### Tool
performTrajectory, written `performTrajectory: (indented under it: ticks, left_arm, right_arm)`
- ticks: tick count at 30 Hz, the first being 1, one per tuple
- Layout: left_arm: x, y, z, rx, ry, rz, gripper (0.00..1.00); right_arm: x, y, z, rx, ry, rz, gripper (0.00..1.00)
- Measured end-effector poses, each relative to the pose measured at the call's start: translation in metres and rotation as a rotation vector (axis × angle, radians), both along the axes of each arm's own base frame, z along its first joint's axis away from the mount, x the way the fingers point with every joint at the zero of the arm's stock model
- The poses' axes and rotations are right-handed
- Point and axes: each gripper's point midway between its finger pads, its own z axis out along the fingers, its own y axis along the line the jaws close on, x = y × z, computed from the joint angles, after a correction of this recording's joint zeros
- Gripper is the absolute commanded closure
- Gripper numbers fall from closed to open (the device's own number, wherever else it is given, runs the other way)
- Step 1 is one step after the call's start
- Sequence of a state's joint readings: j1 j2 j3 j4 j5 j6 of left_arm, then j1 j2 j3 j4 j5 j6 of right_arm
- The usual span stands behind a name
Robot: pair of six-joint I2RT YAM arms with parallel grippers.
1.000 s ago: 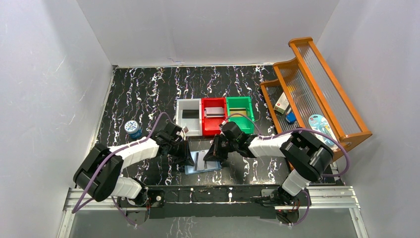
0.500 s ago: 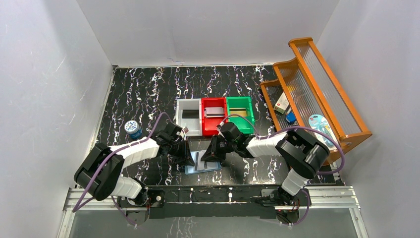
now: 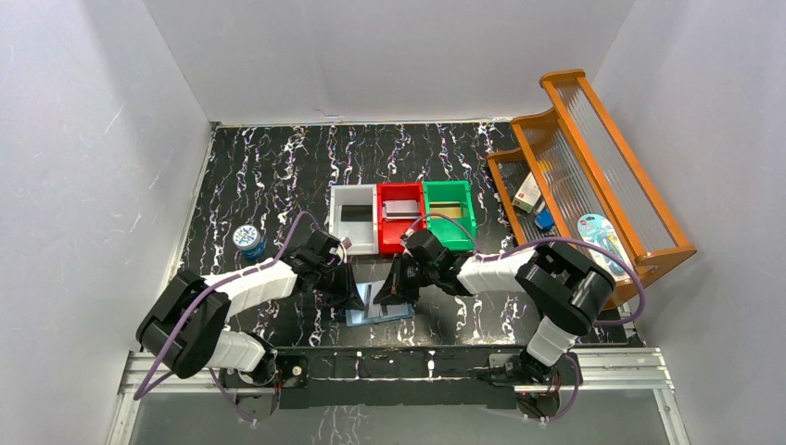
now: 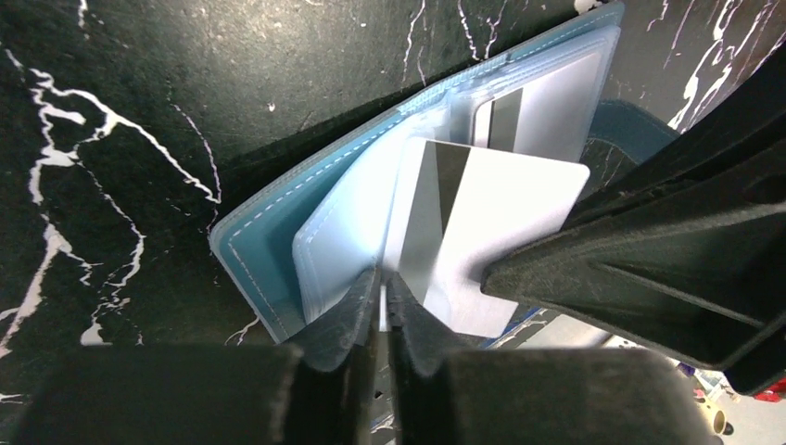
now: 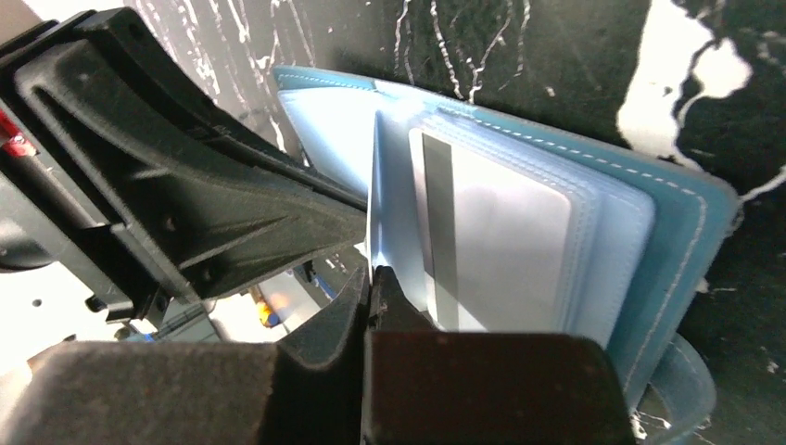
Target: Take the credit cards out of the card holder
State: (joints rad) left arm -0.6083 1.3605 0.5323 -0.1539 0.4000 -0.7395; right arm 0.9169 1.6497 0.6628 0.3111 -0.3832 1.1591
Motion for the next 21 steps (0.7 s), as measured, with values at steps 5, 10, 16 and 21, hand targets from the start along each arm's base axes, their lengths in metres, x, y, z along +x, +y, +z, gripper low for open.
performTrajectory:
  ticks: [5, 10, 16, 21]
  left_arm:
    - [0.001, -0.001, 0.005, -0.012, -0.025, 0.014, 0.64]
    - [0.006, 0.006, 0.012, 0.002, -0.096, 0.055, 0.56]
    - [0.01, 0.018, 0.016, 0.048, -0.143, 0.097, 0.49]
    - [0.015, 0.026, 0.025, 0.066, -0.193, 0.126, 0.4]
  right_arm:
    - [0.006, -0.006, -0.001, -0.076, -0.039, -0.004, 1.0]
    - [0.014, -0.017, 0.019, -0.118, -0.142, 0.004, 1.0]
    - [0.026, -0.026, 0.046, -0.152, -0.268, 0.022, 1.0]
    - [0.045, -0.034, 0.073, -0.186, -0.404, 0.012, 1.0]
